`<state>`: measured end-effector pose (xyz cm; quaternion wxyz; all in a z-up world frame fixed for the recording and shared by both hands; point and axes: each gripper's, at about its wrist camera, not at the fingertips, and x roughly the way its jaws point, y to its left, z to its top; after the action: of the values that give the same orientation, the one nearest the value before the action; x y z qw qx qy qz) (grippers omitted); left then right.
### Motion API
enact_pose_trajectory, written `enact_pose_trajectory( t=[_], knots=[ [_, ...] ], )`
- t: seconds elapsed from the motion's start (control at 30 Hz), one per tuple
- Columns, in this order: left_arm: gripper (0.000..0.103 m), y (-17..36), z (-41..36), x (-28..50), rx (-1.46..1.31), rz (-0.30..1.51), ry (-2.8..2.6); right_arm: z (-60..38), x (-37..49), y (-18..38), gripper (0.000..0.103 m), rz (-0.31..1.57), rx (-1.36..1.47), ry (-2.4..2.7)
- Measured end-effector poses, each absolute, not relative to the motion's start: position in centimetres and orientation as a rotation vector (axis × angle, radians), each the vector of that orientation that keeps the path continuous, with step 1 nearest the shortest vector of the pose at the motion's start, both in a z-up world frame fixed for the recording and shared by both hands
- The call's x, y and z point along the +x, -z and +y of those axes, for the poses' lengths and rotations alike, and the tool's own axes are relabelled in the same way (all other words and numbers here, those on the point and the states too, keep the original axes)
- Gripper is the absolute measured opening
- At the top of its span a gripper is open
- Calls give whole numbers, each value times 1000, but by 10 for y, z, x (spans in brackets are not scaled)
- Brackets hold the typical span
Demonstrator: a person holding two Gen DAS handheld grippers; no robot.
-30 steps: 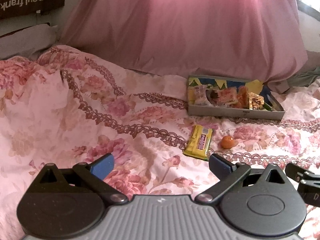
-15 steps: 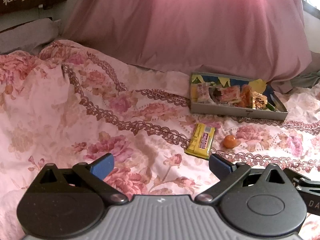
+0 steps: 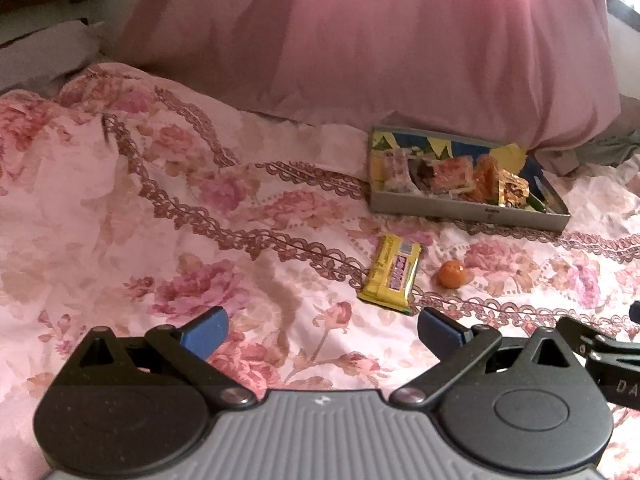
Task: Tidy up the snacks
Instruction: 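Move both open tools back toward the yellow wafer bar and orange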
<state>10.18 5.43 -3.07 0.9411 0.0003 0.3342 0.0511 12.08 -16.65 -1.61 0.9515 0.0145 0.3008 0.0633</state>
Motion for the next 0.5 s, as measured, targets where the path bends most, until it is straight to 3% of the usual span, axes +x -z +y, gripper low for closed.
enact_pose_trajectory(
  t=[0.5],
  knots=[
    [103, 36, 64, 164, 14, 744, -25, -152, 170, 42, 102, 620, -129, -258]
  ],
)
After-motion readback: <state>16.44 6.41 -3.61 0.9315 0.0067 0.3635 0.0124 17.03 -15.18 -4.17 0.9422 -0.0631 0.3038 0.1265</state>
